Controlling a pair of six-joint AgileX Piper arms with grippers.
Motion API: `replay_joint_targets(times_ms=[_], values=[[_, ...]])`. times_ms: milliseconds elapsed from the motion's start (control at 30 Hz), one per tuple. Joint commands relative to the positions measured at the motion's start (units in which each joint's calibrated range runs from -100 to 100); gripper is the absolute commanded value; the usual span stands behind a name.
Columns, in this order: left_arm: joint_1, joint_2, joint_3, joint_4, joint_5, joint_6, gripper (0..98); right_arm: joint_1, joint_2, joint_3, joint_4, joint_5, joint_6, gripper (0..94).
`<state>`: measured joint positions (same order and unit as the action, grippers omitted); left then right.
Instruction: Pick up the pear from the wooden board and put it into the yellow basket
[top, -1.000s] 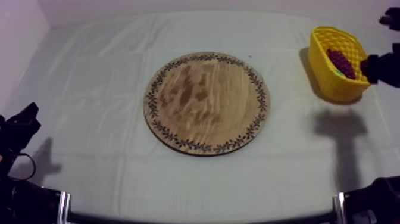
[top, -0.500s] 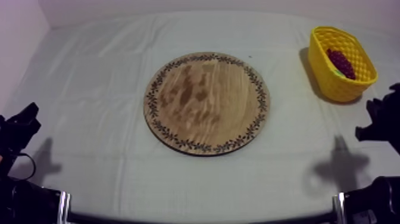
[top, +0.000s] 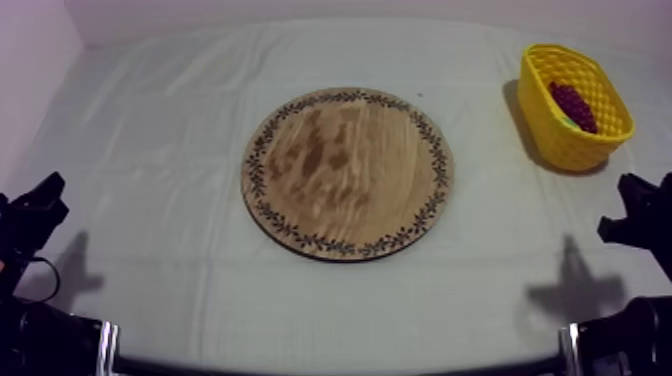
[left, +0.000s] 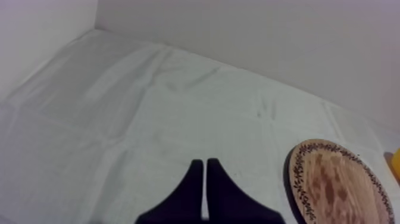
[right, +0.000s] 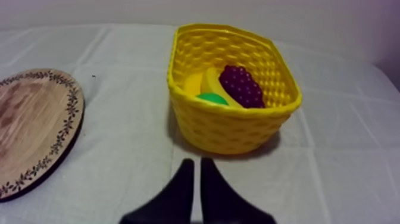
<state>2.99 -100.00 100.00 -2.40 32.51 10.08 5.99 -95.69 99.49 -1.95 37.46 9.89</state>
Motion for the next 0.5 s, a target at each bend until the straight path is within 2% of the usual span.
replay_joint_targets(times_ms=[0,167,467], values=[[0.0,0.0,0.0,-0.02,0.0,0.0,0.1,0.0,0.0,0.0,0.1,0.0,1.8,4.7],[0.0,0.0,0.0,-0.02,0.0,0.0,0.1,0.0,-0.1,0.1,0.1,0.0,2.2,1.2],[0.0,0.0,0.0,-0.02,0.0,0.0,0.1,0.0,-0.1,0.1,0.1,0.0,2.3,0.5]])
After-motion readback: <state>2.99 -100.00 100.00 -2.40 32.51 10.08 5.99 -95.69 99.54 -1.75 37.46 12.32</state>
